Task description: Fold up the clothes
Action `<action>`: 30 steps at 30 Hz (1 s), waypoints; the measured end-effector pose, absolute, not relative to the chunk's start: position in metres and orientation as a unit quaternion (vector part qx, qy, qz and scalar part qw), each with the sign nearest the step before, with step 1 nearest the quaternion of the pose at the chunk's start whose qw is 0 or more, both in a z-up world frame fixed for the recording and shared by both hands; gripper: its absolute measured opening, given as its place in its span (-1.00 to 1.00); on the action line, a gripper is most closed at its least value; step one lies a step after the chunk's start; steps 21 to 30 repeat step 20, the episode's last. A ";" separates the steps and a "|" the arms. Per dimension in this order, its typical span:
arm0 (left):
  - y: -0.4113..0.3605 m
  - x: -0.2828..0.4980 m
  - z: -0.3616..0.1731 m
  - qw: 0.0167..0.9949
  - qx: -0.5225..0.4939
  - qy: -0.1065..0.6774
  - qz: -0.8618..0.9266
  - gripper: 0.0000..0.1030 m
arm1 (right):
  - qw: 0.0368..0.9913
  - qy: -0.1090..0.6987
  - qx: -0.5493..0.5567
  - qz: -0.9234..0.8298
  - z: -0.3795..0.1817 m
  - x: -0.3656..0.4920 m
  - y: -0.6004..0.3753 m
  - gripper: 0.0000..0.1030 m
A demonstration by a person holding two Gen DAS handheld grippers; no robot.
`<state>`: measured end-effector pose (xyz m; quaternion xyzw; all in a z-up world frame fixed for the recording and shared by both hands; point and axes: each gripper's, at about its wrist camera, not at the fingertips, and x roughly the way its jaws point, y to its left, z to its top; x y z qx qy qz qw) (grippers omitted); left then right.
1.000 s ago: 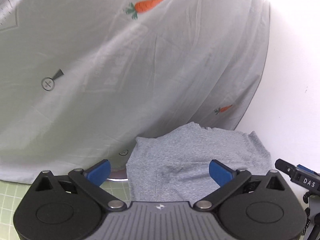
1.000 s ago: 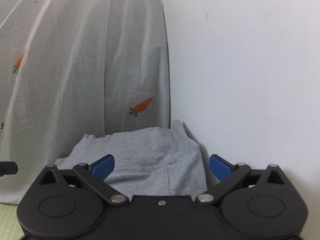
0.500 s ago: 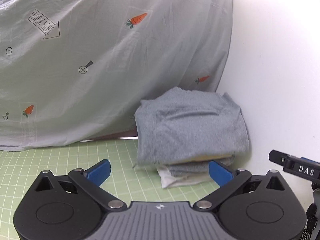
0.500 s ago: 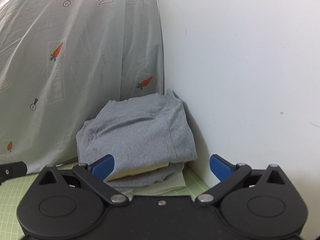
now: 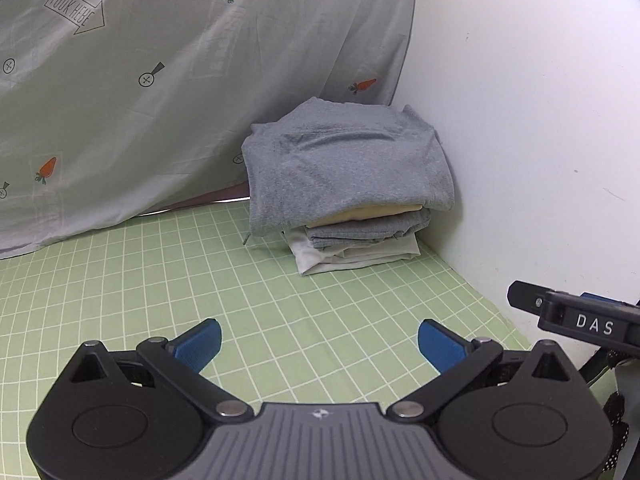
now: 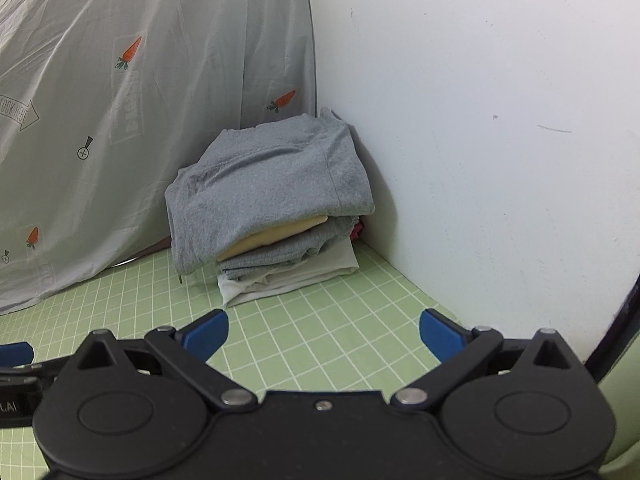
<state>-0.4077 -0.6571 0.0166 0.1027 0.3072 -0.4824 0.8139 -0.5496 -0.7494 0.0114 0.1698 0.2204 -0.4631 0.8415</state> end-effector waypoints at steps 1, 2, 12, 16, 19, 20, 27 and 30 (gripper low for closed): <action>-0.656 -0.408 0.017 0.814 0.103 0.306 -0.483 1.00 | 0.841 0.222 0.170 -0.463 0.011 -0.551 -0.747 1.00; -0.656 -0.409 0.017 0.814 0.103 0.305 -0.484 1.00 | 0.840 0.224 0.171 -0.464 0.010 -0.552 -0.745 1.00; -0.654 -0.411 0.016 0.809 0.103 0.313 -0.487 1.00 | 0.836 0.232 0.173 -0.466 0.007 -0.559 -0.735 1.00; -0.654 -0.413 0.018 0.809 0.103 0.311 -0.488 1.00 | 0.836 0.235 0.172 -0.466 0.007 -0.560 -0.733 1.00; -0.654 -0.413 0.018 0.810 0.102 0.312 -0.486 1.00 | 0.836 0.236 0.172 -0.464 0.007 -0.560 -0.732 1.00; -0.654 -0.414 0.018 0.809 0.101 0.313 -0.486 1.00 | 0.837 0.236 0.172 -0.463 0.007 -0.560 -0.731 1.00; -0.654 -0.414 0.018 0.809 0.101 0.313 -0.486 1.00 | 0.837 0.236 0.172 -0.463 0.007 -0.560 -0.731 1.00; -0.654 -0.414 0.018 0.809 0.101 0.313 -0.486 1.00 | 0.837 0.236 0.172 -0.463 0.007 -0.560 -0.731 1.00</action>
